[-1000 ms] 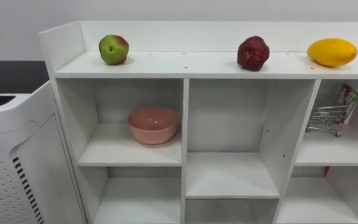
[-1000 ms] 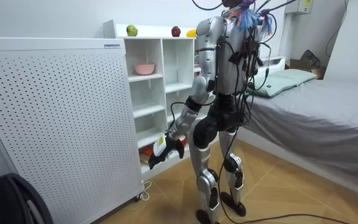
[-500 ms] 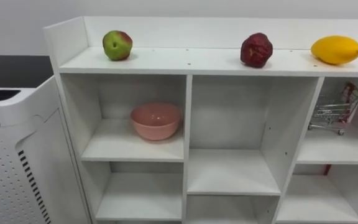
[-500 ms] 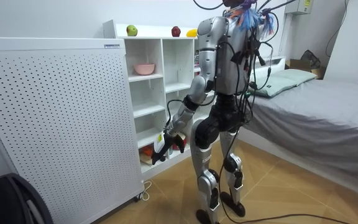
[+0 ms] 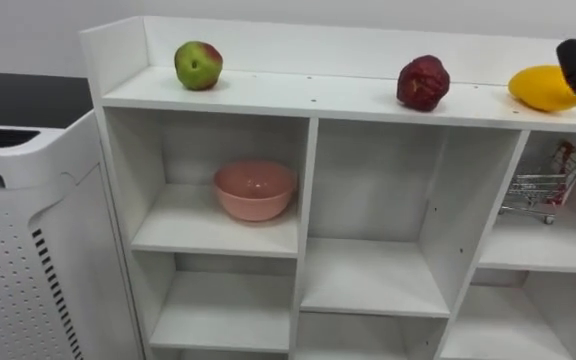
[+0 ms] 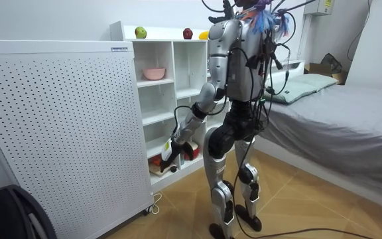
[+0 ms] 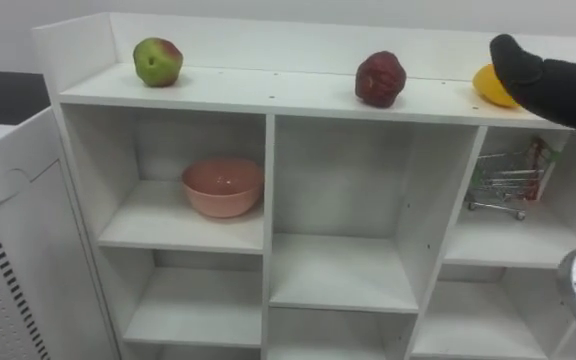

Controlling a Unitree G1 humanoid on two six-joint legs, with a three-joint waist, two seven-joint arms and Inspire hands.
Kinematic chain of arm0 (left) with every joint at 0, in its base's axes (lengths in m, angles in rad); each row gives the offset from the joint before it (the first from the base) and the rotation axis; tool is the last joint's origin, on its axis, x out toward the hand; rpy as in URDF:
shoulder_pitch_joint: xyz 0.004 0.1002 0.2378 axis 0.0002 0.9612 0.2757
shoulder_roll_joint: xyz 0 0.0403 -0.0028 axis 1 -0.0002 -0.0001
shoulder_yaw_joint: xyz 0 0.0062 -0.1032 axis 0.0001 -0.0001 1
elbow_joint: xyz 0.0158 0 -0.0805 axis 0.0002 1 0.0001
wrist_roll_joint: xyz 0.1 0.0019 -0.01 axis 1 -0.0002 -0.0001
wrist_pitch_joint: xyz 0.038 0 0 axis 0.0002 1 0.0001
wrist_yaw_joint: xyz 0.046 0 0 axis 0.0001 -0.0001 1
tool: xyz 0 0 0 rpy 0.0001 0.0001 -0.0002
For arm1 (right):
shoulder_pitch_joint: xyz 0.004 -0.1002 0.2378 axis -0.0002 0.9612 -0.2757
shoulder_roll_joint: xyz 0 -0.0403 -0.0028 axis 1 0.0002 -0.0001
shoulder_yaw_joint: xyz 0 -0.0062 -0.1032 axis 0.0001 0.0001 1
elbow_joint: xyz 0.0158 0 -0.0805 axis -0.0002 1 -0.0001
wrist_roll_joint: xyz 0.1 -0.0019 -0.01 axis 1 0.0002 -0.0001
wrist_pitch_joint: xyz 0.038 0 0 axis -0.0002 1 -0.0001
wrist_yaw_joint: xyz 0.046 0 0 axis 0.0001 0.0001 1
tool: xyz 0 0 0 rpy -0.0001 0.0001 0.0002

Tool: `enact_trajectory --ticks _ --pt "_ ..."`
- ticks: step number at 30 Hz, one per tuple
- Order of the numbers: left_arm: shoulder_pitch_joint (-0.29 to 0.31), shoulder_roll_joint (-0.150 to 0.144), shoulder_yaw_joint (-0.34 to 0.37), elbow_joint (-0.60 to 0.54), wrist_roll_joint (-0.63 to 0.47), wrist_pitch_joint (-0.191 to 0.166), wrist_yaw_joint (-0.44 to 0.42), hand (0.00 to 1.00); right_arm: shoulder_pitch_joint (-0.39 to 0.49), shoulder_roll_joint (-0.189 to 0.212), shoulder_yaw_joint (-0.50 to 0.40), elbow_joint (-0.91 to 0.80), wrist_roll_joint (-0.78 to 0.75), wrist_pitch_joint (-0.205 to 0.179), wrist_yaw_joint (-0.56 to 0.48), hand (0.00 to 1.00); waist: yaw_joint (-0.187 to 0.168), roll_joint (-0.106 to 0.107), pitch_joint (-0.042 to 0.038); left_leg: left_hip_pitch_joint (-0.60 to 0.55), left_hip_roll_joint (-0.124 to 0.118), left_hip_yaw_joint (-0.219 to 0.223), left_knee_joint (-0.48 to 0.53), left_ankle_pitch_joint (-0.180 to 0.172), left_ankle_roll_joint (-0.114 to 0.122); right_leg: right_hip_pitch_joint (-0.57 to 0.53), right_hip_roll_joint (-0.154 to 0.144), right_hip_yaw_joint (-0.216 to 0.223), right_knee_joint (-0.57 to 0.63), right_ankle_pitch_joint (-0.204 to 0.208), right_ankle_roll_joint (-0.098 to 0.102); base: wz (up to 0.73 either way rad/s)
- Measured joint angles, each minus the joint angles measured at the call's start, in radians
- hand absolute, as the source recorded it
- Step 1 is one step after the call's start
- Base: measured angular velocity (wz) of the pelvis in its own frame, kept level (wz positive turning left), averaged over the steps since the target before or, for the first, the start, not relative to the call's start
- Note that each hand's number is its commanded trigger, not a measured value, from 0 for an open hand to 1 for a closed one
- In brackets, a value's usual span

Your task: Arrange fruit in the closet

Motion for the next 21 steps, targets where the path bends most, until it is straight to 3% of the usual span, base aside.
enact_trajectory --ticks 8,21 --pt "-0.007 0.003 -0.001 -0.010 -0.004 0.038 -0.044 0.00 -0.083 -0.003 0.011 0.124 0.092 0.052 0.094 0.00 0.005 0.004 -0.0031 -0.020 0.006 0.001 0.021 0.000 0.000 -0.013 -0.004 -0.026 0.001 0.001 0.000 0.02" --pt "-0.038 0.004 -0.002 -0.018 -0.008 0.054 -0.077 0.00 -0.135 -0.009 0.047 0.246 0.167 0.077 0.207 0.00 0.004 0.009 -0.0056 -0.015 0.009 0.003 0.019 0.000 0.000 -0.007 -0.004 -0.047 0.000 0.001 0.000 0.00"
